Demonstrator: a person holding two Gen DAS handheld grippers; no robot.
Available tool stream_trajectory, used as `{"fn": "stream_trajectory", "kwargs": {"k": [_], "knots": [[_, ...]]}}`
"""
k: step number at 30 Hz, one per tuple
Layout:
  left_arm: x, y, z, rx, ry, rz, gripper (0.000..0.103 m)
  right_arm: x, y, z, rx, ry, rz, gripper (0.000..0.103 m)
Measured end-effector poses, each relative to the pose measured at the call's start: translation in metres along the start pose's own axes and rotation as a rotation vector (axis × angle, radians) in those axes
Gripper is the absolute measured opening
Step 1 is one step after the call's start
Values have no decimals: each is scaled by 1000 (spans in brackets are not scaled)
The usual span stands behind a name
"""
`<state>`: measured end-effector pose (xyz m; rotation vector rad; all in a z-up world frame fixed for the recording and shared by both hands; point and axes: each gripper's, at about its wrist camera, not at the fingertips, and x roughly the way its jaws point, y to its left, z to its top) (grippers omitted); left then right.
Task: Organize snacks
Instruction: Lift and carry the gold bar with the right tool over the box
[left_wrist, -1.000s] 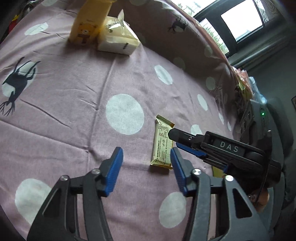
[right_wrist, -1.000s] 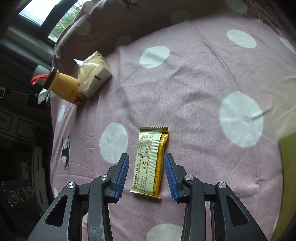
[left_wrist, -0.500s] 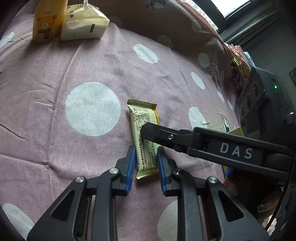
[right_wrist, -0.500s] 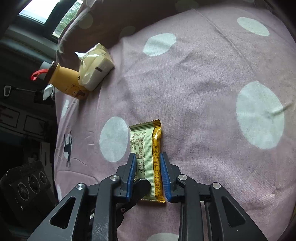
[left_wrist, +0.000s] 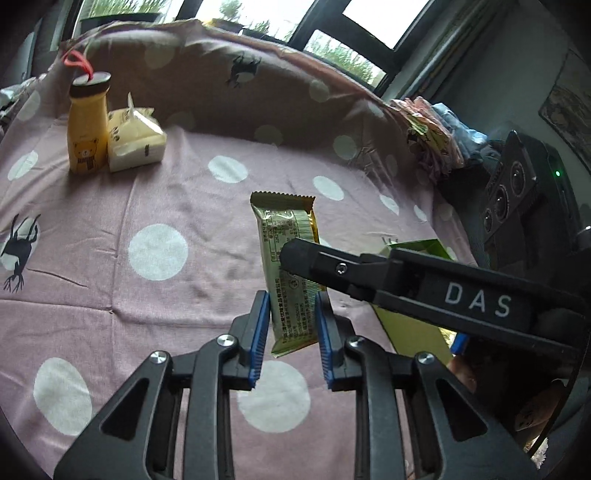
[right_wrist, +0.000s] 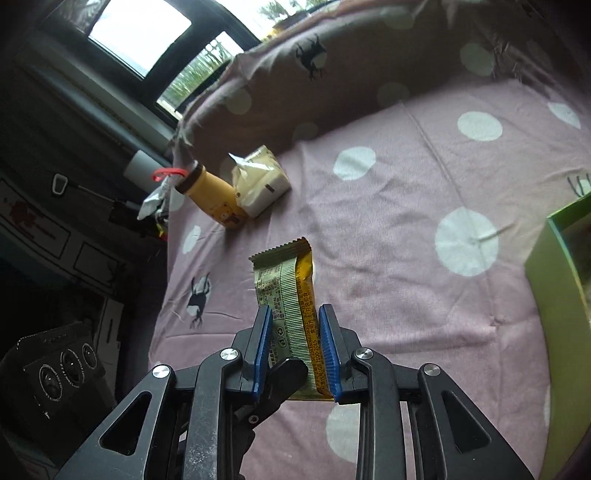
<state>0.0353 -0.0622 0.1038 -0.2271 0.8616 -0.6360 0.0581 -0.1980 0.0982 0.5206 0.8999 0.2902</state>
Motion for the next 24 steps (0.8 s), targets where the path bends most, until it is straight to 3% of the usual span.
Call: {"fn": "stream_trajectory", "kwargs": {"k": [6,14,24], "knots": [[-9,-57,-12,123,-1,-98,23,-77,-15,-24,31,-140,-46,29],[20,-125,-24,223,65,-242,23,-150,-59,-47,98,-279,-182,29],[82,-193,-37,306,186,-288,29,-190,-133,-56,249,-346,-253,29]]}}
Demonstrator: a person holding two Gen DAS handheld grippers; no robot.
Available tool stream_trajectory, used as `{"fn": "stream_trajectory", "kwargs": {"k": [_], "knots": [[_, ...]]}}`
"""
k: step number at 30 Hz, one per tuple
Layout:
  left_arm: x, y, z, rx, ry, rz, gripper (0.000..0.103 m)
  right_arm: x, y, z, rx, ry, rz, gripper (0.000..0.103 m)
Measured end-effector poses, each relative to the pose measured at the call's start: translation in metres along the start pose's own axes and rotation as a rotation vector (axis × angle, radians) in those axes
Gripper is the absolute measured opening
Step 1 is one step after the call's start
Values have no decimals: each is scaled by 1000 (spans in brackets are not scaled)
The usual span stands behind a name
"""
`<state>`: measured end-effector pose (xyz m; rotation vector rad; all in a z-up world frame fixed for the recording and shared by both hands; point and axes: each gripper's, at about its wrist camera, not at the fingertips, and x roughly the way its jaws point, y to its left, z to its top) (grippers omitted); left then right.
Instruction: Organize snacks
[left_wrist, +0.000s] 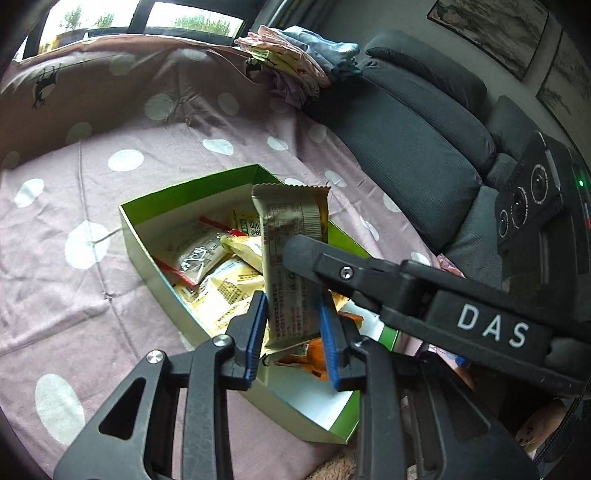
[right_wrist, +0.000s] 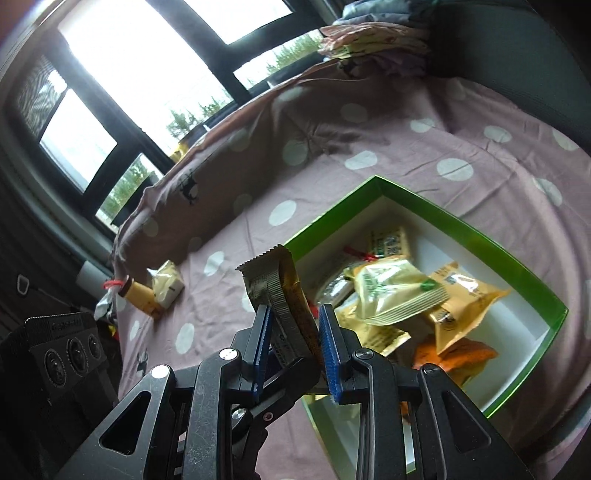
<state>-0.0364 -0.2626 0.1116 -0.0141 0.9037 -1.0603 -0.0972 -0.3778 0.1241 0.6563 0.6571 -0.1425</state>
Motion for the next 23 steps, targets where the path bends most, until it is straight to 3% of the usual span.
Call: {"fn": "stream_trajectory", "kwargs": {"k": [2,3,4,6,8,10,12,13,23], "knots": [[9,-8,2,20,12,5,35,0,-13,2,26,6,-19,29],[13,-11,2,26,18,10,48,-1,-19,3,47,4,-24,29],[15,-14,2,28,20,17,68,-3,-24,4,70,-2,-33,30],[12,-17,1,27,-2,52,85,-7,-32,5,95,-20,-76,37],[6,-22,-1,56,-15,72,89,-14,-37,5,93,-45,-149,48],[3,-25,-3,78,-13,85,90,-24,-42,5,99,-75,-198,52],[-2,-28,-6,83,-11,105,102,-33,-45,6,110,-100,-221,55],[-4,-29,-6,82,-15,113,103,-37,-46,6,111,-113,-233,57],[-15,-26,-11,48,-35,108,102,-56,-38,6,72,-159,-319,58]]}}
